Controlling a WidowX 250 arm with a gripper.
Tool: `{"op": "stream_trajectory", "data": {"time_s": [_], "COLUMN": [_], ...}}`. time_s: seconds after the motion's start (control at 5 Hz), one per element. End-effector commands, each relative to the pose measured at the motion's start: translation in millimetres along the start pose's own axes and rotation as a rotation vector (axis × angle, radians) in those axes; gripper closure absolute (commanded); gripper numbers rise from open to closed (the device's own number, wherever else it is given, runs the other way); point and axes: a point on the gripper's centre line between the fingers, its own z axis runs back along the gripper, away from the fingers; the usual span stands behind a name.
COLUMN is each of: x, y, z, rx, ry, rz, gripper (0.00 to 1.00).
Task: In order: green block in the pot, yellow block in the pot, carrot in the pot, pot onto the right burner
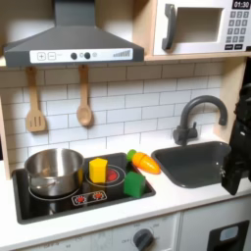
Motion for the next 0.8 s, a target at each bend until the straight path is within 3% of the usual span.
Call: {"op": "stream_trajectory", "data": {"time_s": [0.0,0.2,0.4,0.6], "x": [0.0,14.2,24.4,38.1], "y": [0.0,3.6,8.4,12.4], "z": [0.0,-5.0,-16.6,-22.5], "rx": [0.0,-0.011,-0.033,-0.044], "ry": [0.0,-0.008,0.026,0.033], "rz": [0.0,0.037,0.084,0.092], "gripper": [0.0,0.0,0.0,0.0]}}
